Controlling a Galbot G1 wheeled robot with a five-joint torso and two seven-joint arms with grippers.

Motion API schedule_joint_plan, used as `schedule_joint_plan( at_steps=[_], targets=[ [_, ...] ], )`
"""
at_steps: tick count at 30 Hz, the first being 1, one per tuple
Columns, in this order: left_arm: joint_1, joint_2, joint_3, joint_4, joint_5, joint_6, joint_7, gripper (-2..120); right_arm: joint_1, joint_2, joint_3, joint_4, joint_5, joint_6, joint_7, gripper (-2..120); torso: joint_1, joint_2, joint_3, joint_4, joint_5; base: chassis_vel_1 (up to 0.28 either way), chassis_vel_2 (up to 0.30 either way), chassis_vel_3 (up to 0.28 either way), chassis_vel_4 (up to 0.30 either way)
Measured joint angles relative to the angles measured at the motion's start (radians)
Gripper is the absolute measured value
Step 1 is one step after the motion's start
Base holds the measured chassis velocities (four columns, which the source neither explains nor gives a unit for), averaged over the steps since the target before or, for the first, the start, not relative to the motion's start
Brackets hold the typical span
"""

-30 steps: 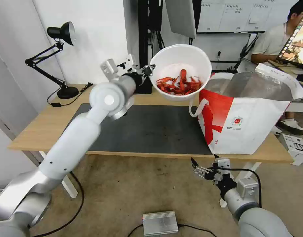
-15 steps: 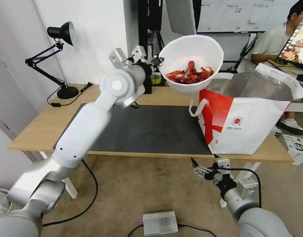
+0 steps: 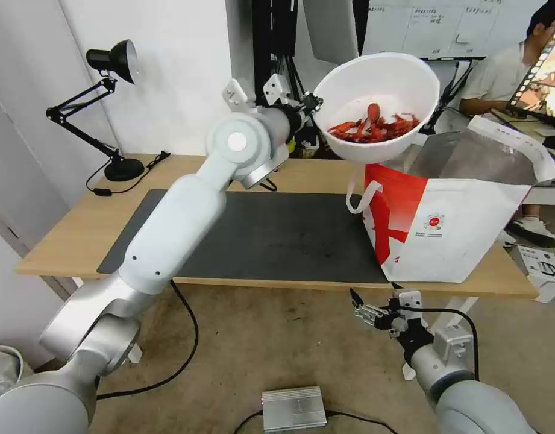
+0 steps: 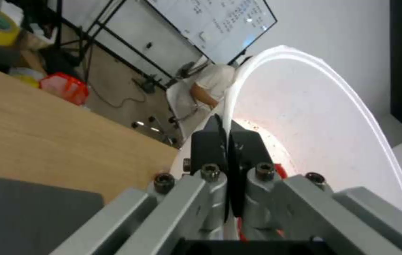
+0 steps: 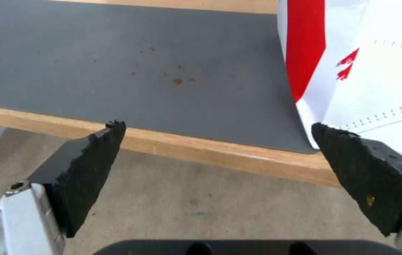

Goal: Pick up the trash from the table and place it into the takeout bag.

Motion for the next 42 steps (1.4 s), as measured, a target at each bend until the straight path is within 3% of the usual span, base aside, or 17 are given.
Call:
schedule_joint_plan(
  at_steps=[20, 42],
  targets=[
    [-0.030, -0.185, 0.073, 0.132, 0.056, -0.038, 0.064, 0, 0.000, 0.000, 0.000, 0.000, 0.000, 0.000, 0.000, 100, 0.000, 0.000, 0.000, -0.0002, 0.0001, 0.000, 0.000, 0.000, 0.000],
    [-0.012, -0.223, 0.127, 0.211, 0.129, -0.045, 0.074, 0, 0.000, 0.000, 0.000, 0.000, 0.000, 0.000, 0.000, 100, 0.000, 0.000, 0.000, 0.0000, -0.0001, 0.000, 0.000, 0.000, 0.000]
  ],
)
